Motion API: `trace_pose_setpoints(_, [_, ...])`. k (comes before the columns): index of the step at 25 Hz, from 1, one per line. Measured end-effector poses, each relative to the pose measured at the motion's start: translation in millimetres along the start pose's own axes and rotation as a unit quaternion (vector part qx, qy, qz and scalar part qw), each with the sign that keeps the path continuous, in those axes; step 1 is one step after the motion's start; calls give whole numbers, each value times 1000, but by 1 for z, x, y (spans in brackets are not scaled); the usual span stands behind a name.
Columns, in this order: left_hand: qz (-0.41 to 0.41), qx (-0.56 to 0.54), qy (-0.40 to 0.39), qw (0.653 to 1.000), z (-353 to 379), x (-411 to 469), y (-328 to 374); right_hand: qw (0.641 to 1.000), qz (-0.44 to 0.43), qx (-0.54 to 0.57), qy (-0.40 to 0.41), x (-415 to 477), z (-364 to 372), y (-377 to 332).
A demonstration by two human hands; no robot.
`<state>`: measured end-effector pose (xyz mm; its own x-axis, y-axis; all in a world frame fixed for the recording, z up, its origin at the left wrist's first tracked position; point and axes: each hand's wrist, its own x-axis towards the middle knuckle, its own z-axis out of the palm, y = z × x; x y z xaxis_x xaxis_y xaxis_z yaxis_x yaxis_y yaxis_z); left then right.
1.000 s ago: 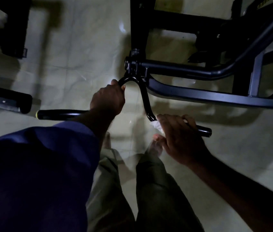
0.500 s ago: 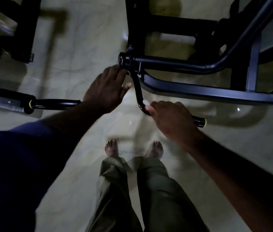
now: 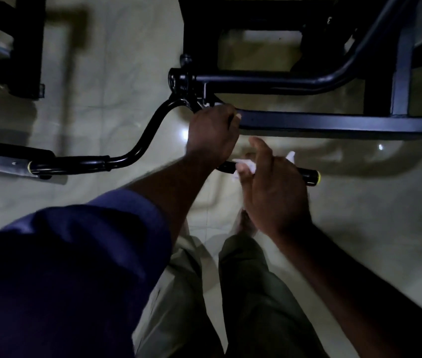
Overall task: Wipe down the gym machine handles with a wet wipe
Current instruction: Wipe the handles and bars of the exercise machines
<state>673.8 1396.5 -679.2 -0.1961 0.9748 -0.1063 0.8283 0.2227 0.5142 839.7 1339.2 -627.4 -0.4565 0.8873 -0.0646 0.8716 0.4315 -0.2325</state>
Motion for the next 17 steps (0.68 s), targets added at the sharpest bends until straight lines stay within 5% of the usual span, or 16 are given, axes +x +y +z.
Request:
trace_pose_setpoints(4, [-24,-12,0,1000,-4,1,4,999,-1,-26,45,-9,-9,30])
trace_pose_setpoints(7, [-26,-14,-4,1000,-4,0,4,999,6,-19,-38,-15,-23,54])
trace_pose_setpoints(12, [-23,-30,-5,999,-2,2,1,981,-92,-88,-144,30,-17,-9])
trace_pose_setpoints(15, [-20,-36,-12,999,0,9,-5,922,-199,-66,-326,64,-10,7])
trace_pose_setpoints(17, [-17,-40,-10,999,-1,10,-6,864,-147,22,-481,85,-25,36])
